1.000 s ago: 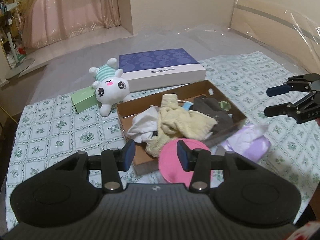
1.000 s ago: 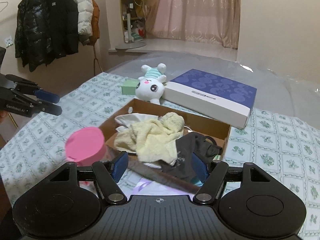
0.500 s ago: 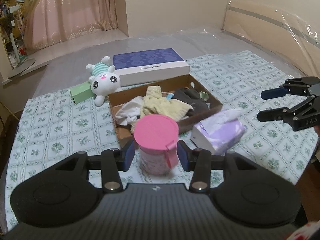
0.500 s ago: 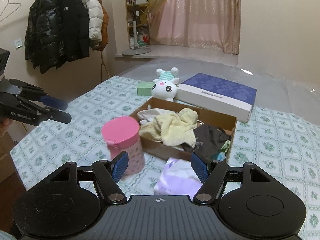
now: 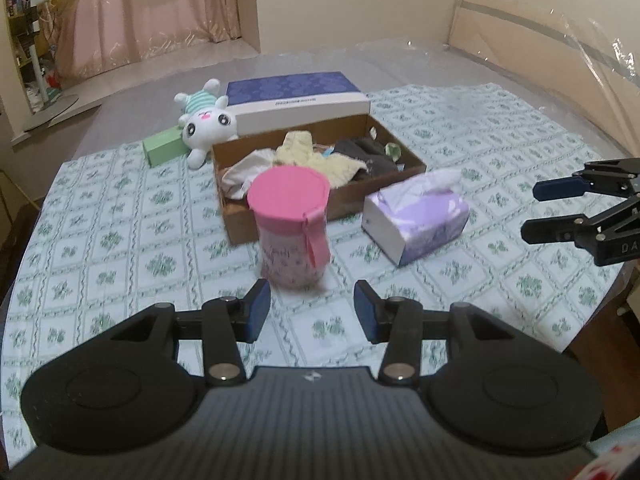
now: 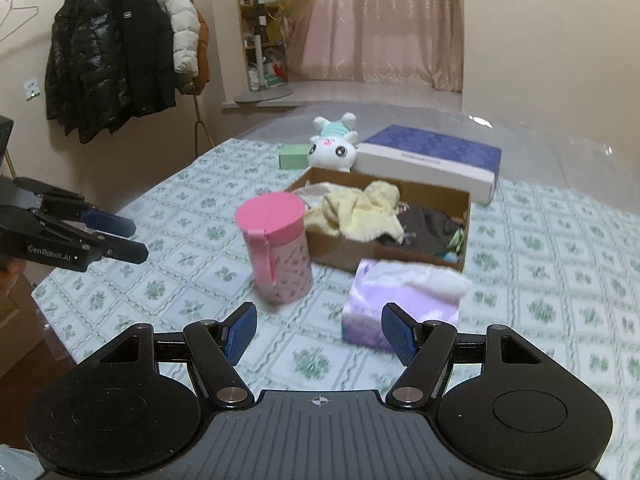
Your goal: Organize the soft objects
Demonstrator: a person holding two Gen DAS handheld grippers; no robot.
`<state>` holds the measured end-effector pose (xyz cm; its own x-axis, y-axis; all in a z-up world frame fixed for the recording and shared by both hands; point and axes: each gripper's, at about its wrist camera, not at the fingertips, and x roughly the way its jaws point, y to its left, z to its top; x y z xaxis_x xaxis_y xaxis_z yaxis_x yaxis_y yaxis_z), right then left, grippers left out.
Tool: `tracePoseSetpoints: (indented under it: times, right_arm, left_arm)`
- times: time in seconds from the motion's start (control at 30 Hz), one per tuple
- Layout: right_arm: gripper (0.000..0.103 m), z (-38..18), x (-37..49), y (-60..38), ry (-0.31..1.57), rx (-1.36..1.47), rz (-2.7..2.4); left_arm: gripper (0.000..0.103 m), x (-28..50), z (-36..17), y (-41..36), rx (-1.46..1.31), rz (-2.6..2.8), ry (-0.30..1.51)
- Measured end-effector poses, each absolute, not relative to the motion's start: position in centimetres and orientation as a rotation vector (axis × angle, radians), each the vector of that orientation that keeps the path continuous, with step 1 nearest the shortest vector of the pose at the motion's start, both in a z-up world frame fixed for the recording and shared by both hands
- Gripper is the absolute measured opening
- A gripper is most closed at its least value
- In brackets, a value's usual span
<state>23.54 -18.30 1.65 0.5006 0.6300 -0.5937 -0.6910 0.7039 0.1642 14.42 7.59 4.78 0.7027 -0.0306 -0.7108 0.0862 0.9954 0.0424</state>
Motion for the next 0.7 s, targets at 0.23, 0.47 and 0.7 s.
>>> tracePoseSetpoints:
  times: [0.23, 0.47, 0.7]
  right_arm:
    - [0.069, 0.5, 21.8, -19.0, 0.751, -0.014, 0.745]
    - [0.069, -0.3, 19.3, -19.1, 0.759, -0.021, 0.704]
    - [0.069, -0.9, 17.0, -19.1, 0.781, -0.002, 0.647]
  left_arm:
    - [0.043, 12.3, 3.3, 6.7, 0.057, -0.05, 0.817]
    - [0.043, 10.3, 2.5, 5.1, 0.014, -0.033, 0.817]
    - [0.043, 8.8, 1.1, 2.9, -0.034, -0.046, 0.843]
